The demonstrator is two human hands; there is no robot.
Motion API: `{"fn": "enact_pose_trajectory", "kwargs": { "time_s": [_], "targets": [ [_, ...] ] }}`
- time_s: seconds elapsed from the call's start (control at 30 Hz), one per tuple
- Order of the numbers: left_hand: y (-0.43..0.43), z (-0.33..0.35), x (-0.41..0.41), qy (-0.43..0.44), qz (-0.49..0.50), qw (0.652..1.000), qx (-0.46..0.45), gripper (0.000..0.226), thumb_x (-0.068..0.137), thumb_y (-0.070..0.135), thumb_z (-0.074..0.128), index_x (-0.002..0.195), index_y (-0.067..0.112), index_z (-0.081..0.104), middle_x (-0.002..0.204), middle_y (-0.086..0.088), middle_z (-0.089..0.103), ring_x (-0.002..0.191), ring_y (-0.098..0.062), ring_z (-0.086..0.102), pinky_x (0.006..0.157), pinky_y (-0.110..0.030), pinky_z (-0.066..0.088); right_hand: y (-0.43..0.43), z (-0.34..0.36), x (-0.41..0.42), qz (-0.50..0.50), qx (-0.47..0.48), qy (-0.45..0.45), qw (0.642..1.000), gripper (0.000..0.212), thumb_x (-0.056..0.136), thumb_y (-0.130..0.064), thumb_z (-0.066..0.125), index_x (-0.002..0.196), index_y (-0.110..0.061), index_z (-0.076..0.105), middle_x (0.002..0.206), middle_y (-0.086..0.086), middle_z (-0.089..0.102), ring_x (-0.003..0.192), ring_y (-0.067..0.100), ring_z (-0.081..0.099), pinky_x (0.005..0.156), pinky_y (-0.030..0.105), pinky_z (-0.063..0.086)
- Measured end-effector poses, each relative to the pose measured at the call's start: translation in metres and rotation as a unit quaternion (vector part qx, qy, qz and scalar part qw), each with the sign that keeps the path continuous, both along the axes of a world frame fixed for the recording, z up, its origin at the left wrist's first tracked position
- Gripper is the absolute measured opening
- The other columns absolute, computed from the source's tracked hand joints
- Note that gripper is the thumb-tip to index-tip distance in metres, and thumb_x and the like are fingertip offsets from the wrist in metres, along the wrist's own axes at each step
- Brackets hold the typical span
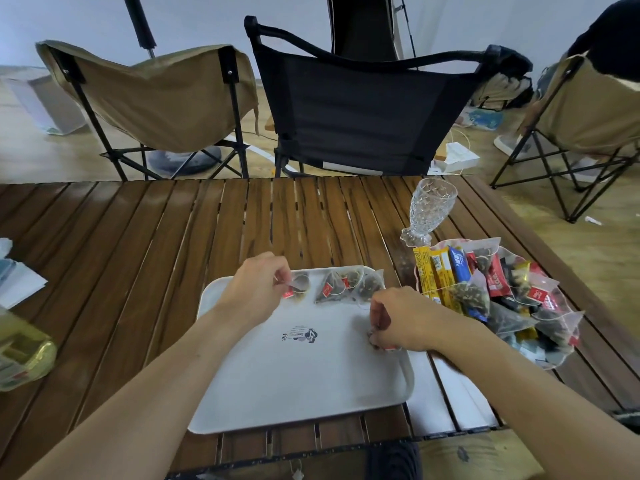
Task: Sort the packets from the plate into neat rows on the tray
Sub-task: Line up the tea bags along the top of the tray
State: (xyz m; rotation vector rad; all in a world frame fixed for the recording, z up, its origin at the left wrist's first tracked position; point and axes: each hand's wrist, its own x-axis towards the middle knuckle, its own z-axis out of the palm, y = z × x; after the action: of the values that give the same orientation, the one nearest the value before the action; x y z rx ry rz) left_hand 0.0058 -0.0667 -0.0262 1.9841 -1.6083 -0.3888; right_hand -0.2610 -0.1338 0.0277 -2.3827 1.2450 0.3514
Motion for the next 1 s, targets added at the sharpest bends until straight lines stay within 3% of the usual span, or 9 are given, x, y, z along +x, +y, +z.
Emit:
{"fn": "enact_pose_trajectory", "kwargs": {
  "time_s": [0.17, 0.33, 0.43, 0.57, 0.67, 0.77, 1.0],
  "targets": [
    [-0.014, -0.004, -0.012, -0.006, 0.022, 1.000, -0.006, 0.023, 0.089, 0.011, 0.077, 0.083, 0.028, 0.062, 0.095, 0.009, 0.057, 0.077, -0.010, 0.064, 0.073, -0.042, 0.059, -0.001, -0.002, 0.000, -0.003, -0.004, -0.009, 1.000, 0.023, 0.084, -0.033, 0.079, 0.098, -0.029, 0.061, 0.105, -0.005, 0.061, 0.093, 0.015, 0.061, 0.079, 0.028, 0.055],
    [-0.011, 0.000, -0.019, -0.061, 0.033, 0.997, 0.023, 0.023, 0.092, 0.020, 0.076, 0.101, 0.025, 0.055, 0.107, 0.005, 0.055, 0.091, -0.021, 0.062, 0.078, -0.045, 0.057, 0.000, 0.001, -0.001, -0.009, -0.010, -0.018, 1.000, 0.024, 0.088, -0.036, 0.078, 0.103, -0.027, 0.062, 0.108, -0.004, 0.062, 0.097, 0.016, 0.061, 0.087, 0.033, 0.058],
    [-0.003, 0.006, -0.015, -0.069, 0.044, 0.996, 0.027, 0.028, 0.089, 0.027, 0.079, 0.092, 0.025, 0.052, 0.095, 0.007, 0.058, 0.085, -0.020, 0.062, 0.074, -0.044, 0.057, 0.001, 0.002, 0.001, -0.006, -0.016, -0.014, 1.000, 0.024, 0.090, -0.035, 0.076, 0.106, -0.026, 0.061, 0.110, -0.002, 0.062, 0.098, 0.017, 0.062, 0.088, 0.033, 0.057],
    [0.008, 0.006, -0.016, -0.028, 0.021, 0.994, 0.106, 0.027, 0.089, 0.043, 0.072, 0.077, 0.024, 0.058, 0.074, 0.008, 0.066, 0.076, -0.019, 0.064, 0.072, -0.042, 0.059, 0.003, 0.004, 0.001, -0.010, -0.022, -0.007, 1.000, 0.022, 0.089, -0.036, 0.076, 0.104, -0.026, 0.063, 0.109, -0.002, 0.063, 0.097, 0.017, 0.062, 0.089, 0.036, 0.058],
    [0.009, 0.002, -0.022, -0.029, -0.016, 0.990, 0.134, 0.021, 0.093, 0.042, 0.064, 0.081, 0.026, 0.063, 0.081, 0.010, 0.067, 0.083, -0.019, 0.065, 0.075, -0.040, 0.058, 0.005, 0.008, 0.001, -0.015, -0.031, 0.012, 0.999, 0.026, 0.089, -0.041, 0.076, 0.105, -0.024, 0.065, 0.107, -0.002, 0.066, 0.097, 0.018, 0.064, 0.089, 0.037, 0.058],
    [0.003, 0.002, -0.027, -0.039, -0.014, 0.990, 0.133, 0.019, 0.096, 0.042, 0.064, 0.083, 0.028, 0.061, 0.084, 0.012, 0.066, 0.085, -0.017, 0.063, 0.069, -0.034, 0.049, 0.005, 0.010, -0.001, -0.020, -0.042, 0.035, 0.998, 0.031, 0.088, -0.044, 0.076, 0.105, -0.022, 0.065, 0.105, -0.001, 0.067, 0.097, 0.018, 0.065, 0.082, 0.033, 0.056],
    [-0.007, -0.002, -0.035, -0.058, -0.005, 0.991, 0.121, 0.018, 0.097, 0.040, 0.064, 0.086, 0.027, 0.059, 0.080, 0.011, 0.064, 0.082, -0.017, 0.061, 0.067, -0.036, 0.047, -0.002, 0.009, -0.001, -0.040, -0.074, 0.046, 0.995, 0.022, 0.090, -0.043, 0.075, 0.101, -0.024, 0.069, 0.103, -0.003, 0.069, 0.095, 0.017, 0.066, 0.075, 0.029, 0.053]
  ]
}}
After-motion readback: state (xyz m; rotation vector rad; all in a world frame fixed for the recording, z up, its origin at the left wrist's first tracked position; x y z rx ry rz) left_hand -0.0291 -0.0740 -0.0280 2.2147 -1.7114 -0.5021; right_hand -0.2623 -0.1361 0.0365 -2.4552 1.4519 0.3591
